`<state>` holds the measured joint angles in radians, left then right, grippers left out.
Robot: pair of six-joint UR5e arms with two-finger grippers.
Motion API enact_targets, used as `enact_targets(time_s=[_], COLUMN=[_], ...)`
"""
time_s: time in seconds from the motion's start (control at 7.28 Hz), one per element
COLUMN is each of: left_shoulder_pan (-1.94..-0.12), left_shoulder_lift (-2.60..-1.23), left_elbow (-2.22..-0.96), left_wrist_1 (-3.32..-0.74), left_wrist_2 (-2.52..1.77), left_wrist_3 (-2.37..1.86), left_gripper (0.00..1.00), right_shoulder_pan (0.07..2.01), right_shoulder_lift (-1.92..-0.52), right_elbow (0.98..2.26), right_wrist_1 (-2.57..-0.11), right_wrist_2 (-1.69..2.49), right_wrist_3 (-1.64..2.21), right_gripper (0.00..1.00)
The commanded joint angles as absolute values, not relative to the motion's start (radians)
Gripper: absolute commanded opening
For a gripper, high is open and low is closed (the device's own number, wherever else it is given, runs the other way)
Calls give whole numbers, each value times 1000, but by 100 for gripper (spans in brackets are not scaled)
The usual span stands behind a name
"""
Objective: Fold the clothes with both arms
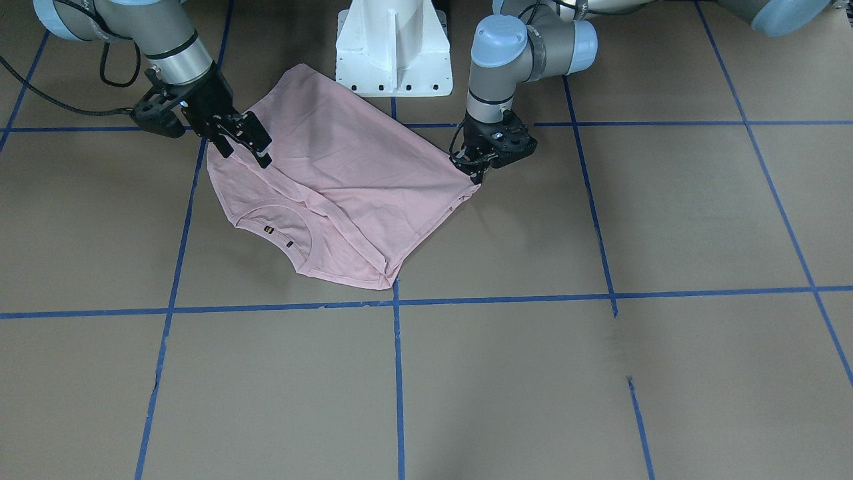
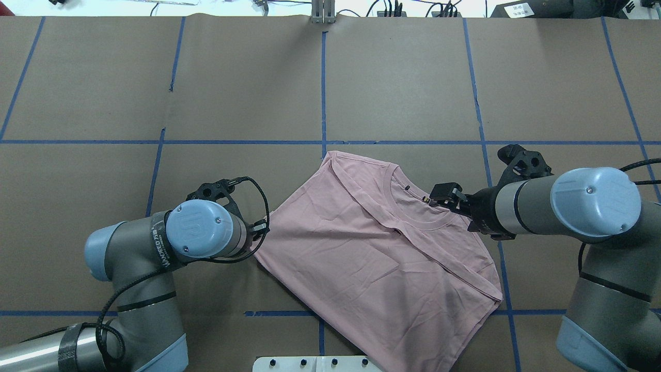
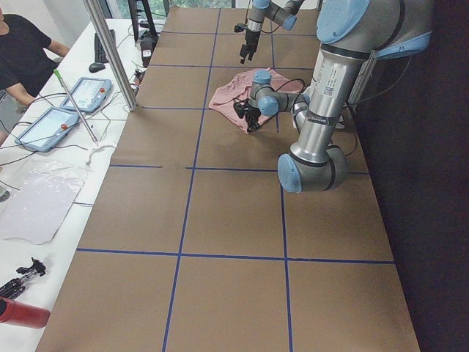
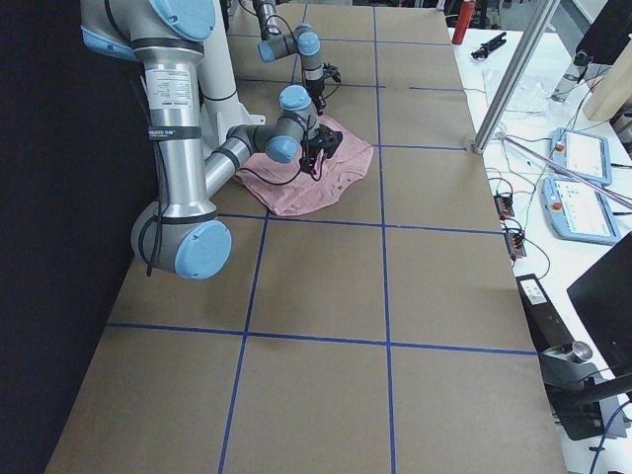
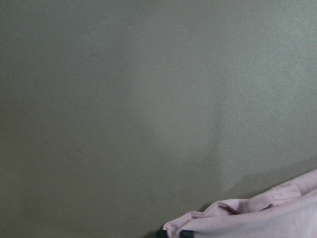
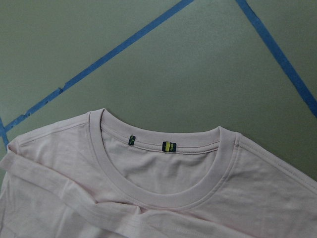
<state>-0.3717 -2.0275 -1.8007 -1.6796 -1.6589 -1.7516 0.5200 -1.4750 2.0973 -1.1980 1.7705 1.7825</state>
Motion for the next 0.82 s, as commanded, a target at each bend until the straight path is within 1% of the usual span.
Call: enact_targets(time_s=[0.0,0.14,0.27,0.55,0.69], left_shoulder_pan=[-440,-515,-581,-693,-731], left_shoulder_lift=[-2036,-2069,-2141,-2300,-2375], left_elbow=[-1789,-1746,-1639,-1325,-1149], left_wrist_1=[-1675,-1705,-1765,-1961,-2068], left_wrist_2=[-1609,-1583,-1583,-1583,-1583], left_wrist_3=[-1624,-1564,-1556,-1546,-1525], left_gripper=[0,0,0,0,0], right_shoulder_pan=[520,520,520,520,519], right_shoulder_lift=[-1473,-1471,-1468,-1468,-1463], right_elbow=[2098,2097,2100,2098,2098], right_wrist_1=[-1195,-1195,-1193,-1192,-1189], right_wrist_2=[1761,1758,1746,1744,1744], right_wrist_3=[1784,1784,1787,1789,1792], right_gripper=[100,100,100,100,100])
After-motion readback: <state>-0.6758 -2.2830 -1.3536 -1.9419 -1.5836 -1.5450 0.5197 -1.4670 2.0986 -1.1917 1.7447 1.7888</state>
